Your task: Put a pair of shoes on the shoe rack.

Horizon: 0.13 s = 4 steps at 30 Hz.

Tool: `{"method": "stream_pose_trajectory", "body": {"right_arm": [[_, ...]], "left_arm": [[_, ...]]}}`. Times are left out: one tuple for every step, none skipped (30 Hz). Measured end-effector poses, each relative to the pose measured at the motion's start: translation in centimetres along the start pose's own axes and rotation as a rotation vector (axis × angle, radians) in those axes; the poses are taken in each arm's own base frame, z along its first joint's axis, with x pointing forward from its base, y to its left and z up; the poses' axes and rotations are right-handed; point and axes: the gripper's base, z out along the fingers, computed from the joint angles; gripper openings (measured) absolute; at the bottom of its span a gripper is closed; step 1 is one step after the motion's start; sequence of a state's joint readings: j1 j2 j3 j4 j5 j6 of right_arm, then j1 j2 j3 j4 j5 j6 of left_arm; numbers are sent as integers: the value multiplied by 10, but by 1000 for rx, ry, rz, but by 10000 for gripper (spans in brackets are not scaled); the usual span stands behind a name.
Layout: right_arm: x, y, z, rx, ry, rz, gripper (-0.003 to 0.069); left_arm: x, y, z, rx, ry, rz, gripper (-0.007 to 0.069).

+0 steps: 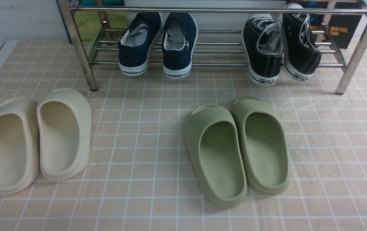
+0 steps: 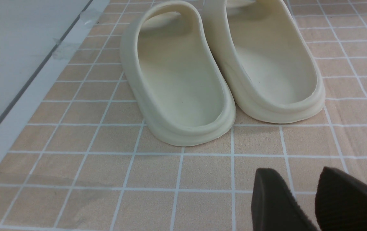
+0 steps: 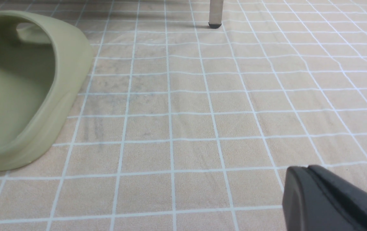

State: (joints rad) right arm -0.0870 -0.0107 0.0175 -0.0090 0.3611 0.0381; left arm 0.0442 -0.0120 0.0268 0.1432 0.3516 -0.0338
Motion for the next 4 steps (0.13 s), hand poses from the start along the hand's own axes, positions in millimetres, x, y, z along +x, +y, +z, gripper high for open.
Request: {"method": "stream_pose_trajectory", "body": {"right_arm": [[0, 0, 0, 0, 0, 1, 9], [0, 0, 0, -1, 0, 4, 10], [0, 0, 0, -1, 0, 4, 11], [0, 0, 0, -1, 0, 4, 13]], "left_arm": [[0, 0, 0, 0, 0, 0, 238], [0, 0, 0, 0, 0, 0, 238], [0, 0, 0, 0, 0, 0, 238], [0, 0, 0, 0, 0, 0, 238]]}}
